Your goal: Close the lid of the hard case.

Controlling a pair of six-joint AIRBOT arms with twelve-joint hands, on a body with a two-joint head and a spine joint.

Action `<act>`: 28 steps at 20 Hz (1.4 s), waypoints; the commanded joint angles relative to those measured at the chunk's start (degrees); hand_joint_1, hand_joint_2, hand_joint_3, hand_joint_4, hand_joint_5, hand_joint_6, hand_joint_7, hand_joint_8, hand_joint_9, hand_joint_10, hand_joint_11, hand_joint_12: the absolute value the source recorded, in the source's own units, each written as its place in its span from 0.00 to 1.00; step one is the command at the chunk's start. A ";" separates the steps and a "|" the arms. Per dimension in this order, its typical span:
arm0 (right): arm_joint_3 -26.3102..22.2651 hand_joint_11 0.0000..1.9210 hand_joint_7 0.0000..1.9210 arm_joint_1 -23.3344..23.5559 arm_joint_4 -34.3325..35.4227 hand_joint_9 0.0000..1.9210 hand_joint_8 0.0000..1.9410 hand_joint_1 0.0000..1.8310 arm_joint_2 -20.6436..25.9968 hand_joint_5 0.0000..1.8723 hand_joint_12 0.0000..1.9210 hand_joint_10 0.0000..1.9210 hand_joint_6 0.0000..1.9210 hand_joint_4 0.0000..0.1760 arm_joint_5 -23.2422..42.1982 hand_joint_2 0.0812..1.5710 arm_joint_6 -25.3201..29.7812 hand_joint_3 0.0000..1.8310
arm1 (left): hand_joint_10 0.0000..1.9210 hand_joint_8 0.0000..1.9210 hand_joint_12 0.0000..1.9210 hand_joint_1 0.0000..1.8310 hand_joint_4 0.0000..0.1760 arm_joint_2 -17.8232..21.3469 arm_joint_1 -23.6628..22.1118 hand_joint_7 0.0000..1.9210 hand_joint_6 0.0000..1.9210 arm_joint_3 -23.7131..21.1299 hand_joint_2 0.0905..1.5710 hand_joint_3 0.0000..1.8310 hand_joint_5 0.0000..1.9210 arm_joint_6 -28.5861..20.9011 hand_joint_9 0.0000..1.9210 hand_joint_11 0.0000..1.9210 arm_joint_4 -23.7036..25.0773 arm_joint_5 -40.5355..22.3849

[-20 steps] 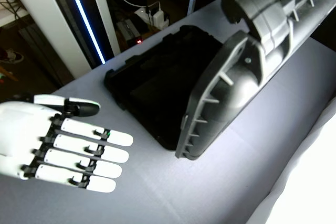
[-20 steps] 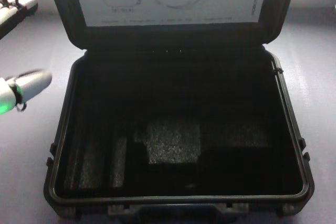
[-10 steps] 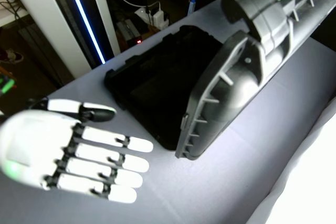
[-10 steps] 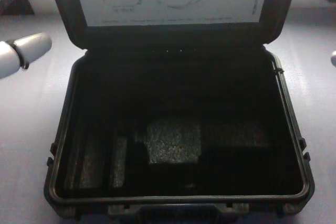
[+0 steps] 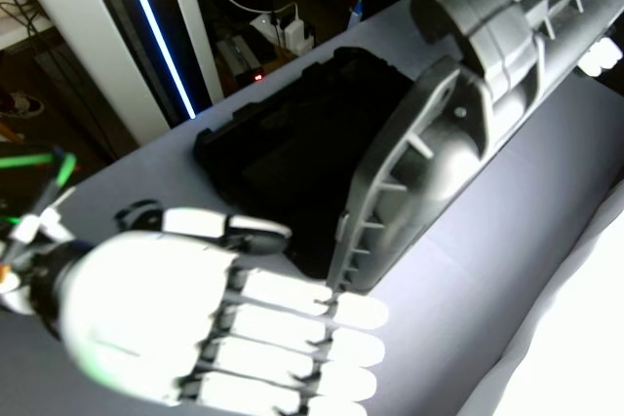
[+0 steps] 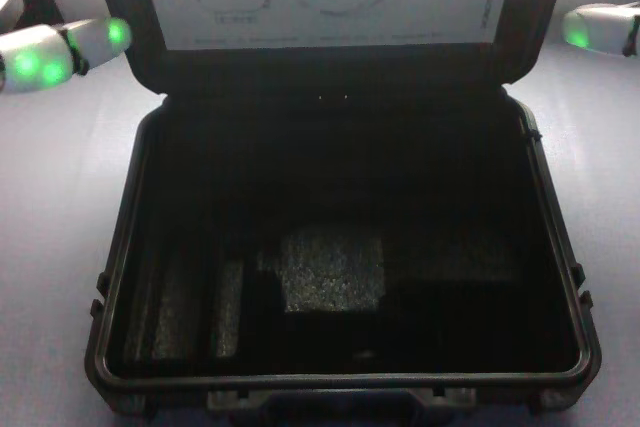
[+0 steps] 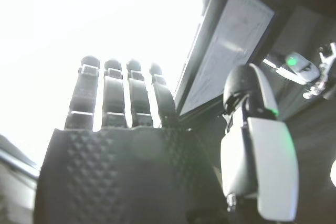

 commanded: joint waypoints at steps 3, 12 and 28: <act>0.25 0.02 0.04 1.72 0.54 0.02 0.00 0.13 0.51 0.05 0.01 0.00 0.00 0.00 5.78 0.72 0.26 0.00 | 0.00 0.01 0.00 0.01 0.16 -0.20 -3.38 0.04 0.01 0.37 0.69 0.00 0.06 -0.17 0.00 0.00 4.68 -3.94; -5.32 0.05 0.05 1.83 -2.69 0.02 0.00 0.14 3.15 0.06 0.02 0.01 0.00 0.00 13.22 0.69 2.09 0.00 | 0.00 0.00 0.00 0.00 0.20 3.61 -3.50 0.03 0.00 -5.55 0.70 0.01 0.04 -0.19 0.00 0.00 11.24 -8.83; -13.69 0.05 0.05 -11.37 -1.78 0.04 0.00 0.19 8.77 0.07 0.06 0.00 0.00 0.00 24.53 0.73 4.25 0.00 | 0.01 0.00 0.01 0.03 0.00 12.31 9.23 0.05 0.00 -16.77 0.69 0.00 0.05 -1.77 0.03 0.01 13.20 -22.65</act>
